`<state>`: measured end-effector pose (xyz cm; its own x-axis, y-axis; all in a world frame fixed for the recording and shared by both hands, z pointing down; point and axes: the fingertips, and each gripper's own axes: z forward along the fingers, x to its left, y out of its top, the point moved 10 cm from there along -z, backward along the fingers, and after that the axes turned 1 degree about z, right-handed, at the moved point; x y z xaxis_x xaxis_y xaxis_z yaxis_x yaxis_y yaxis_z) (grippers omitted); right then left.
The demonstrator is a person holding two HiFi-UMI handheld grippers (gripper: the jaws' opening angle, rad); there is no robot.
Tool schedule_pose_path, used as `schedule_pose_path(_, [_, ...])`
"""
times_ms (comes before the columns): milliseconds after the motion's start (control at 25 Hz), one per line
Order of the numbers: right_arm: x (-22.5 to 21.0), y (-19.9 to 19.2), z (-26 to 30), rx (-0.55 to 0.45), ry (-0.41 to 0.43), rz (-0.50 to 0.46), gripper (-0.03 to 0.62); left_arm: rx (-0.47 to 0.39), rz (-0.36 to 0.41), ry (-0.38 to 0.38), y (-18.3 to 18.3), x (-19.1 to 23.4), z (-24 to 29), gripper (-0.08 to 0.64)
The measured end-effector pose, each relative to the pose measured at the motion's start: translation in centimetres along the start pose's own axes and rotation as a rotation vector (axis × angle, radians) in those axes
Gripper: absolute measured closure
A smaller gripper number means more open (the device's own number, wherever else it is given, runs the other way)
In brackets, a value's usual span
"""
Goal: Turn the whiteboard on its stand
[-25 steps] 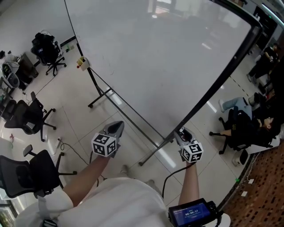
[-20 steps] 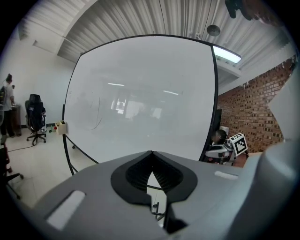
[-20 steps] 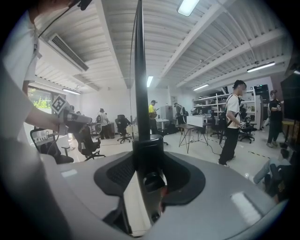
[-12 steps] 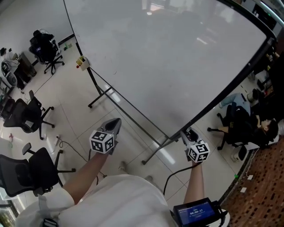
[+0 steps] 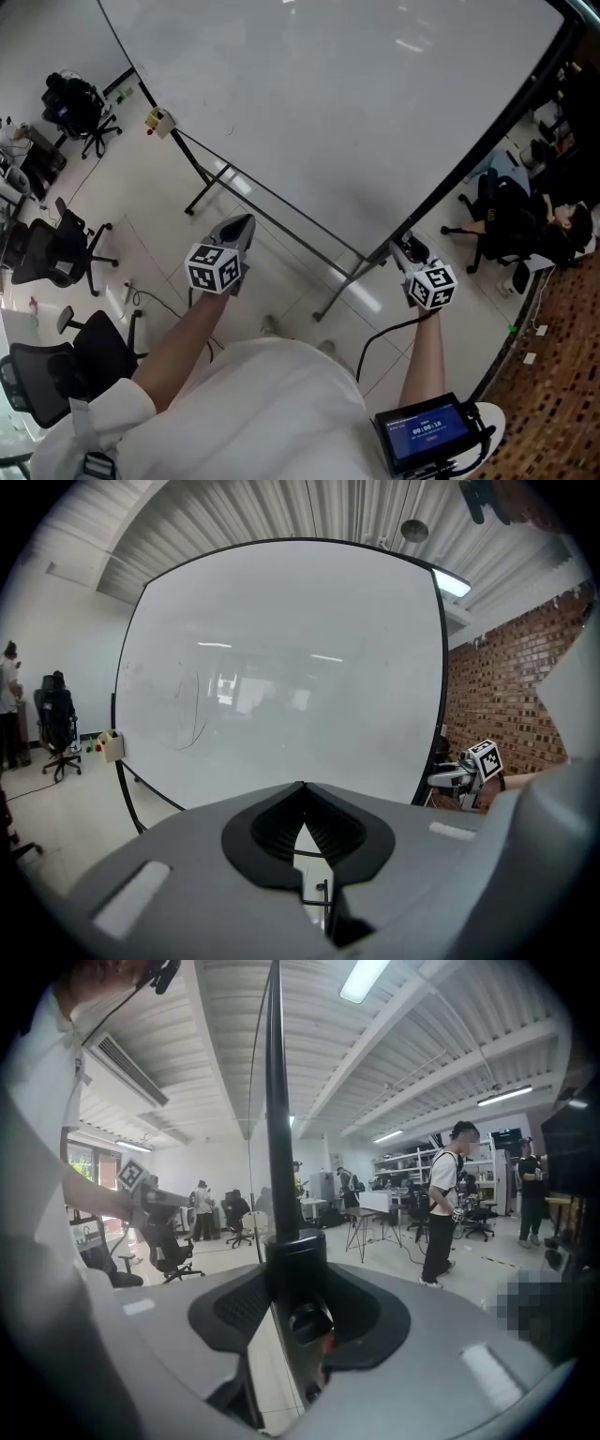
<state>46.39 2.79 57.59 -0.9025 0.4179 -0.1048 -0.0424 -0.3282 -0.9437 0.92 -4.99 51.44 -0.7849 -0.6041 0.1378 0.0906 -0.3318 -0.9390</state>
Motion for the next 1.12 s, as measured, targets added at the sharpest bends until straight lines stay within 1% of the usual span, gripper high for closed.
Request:
schedule_pose_path(400, [-1.7, -1.2, -4.8, -0.009, -0.034, 0.02, 0.411, 0.011, 0.032, -0.039, 0.6, -3.1, 0.8, 0.541])
schedule_pose_path(720, [-2.7, -2.3, -7.1, -0.012, -0.065, 0.02, 0.414, 0.028, 0.031, -0.049, -0.9, -4.7, 1.4, 0.541])
schedule_pose_path(920, [-2.9, -3.6, -9.1, -0.012, -0.075, 0.027, 0.416, 0.049, 0.03, -0.056, -2.1, -6.5, 1.4, 0.541])
schedule_pose_path(1120, [-3.3, -4.3, -10.9, -0.008, -0.087, 0.02, 0.416, 0.044, 0.041, -0.069, -2.3, -7.9, 2.0, 0.541])
